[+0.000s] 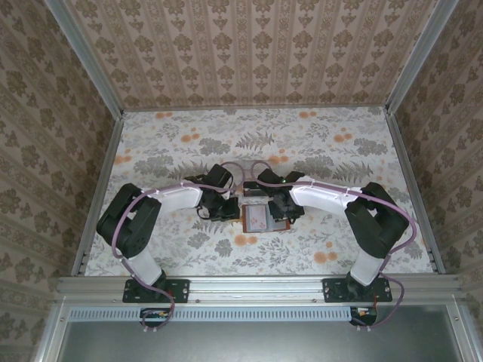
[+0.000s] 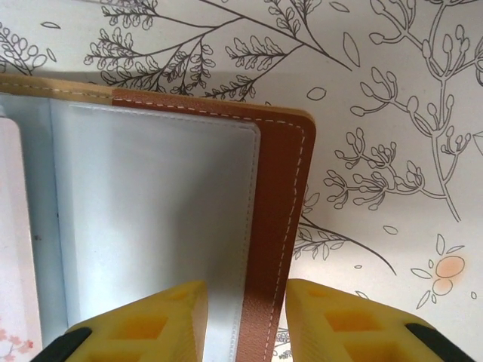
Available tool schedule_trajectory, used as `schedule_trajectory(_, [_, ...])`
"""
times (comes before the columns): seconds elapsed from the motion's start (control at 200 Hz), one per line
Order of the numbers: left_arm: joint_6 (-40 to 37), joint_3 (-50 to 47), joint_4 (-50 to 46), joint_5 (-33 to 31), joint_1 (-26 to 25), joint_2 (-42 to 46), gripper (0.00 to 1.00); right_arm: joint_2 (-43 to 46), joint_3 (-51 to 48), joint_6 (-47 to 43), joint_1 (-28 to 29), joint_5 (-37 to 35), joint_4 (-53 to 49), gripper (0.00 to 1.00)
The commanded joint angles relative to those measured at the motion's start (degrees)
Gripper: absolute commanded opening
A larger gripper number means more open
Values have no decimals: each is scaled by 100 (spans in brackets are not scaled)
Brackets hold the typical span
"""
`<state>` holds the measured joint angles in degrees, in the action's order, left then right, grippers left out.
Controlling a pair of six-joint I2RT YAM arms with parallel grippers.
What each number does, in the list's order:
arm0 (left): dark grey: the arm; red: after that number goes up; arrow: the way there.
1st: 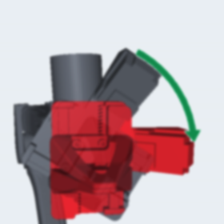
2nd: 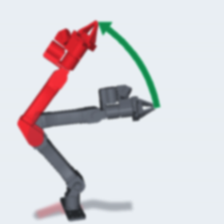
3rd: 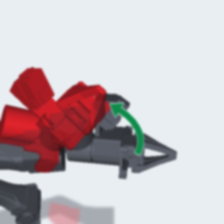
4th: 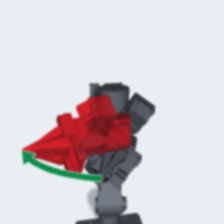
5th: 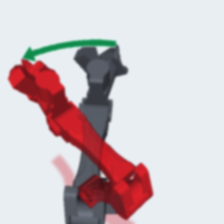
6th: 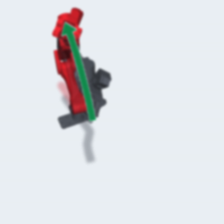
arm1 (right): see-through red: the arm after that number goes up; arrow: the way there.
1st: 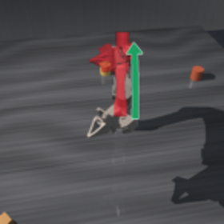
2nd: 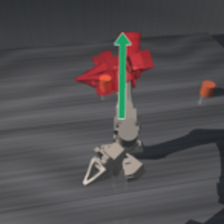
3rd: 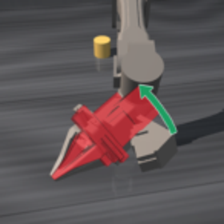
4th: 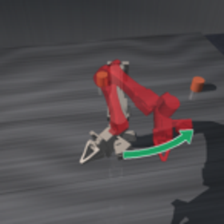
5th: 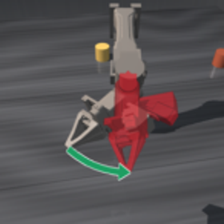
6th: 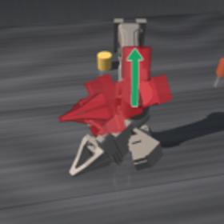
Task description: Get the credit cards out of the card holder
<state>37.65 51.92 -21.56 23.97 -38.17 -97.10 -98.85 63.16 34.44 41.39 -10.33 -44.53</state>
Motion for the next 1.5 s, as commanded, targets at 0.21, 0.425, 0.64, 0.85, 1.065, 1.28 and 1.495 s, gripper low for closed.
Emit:
schedule_trajectory(0.21, [-13,458,-191,53,-192,351,10,606,-11,52,-108,751,341,29])
schedule_trajectory(0.425, [267,501,298,350,-386,145,10,684,-400,413,-336,2133,1438,26])
schedule_trajectory(0.64, [414,547,556,446,-540,-168,10,405,-674,697,-564,2997,2292,23])
schedule_trajectory(0.85, [293,574,377,305,-549,-395,9,153,-803,801,-673,3317,2675,23])
schedule_trajectory(1.065, [236,508,305,249,-507,-373,9,-17,-847,802,-727,3342,2757,23])
schedule_trajectory(1.28, [225,486,276,231,-487,-362,9,-60,-871,732,-742,3117,2638,23])
schedule_trajectory(1.495, [201,466,262,209,-463,-376,9,-18,-902,705,-755,3049,2593,23])
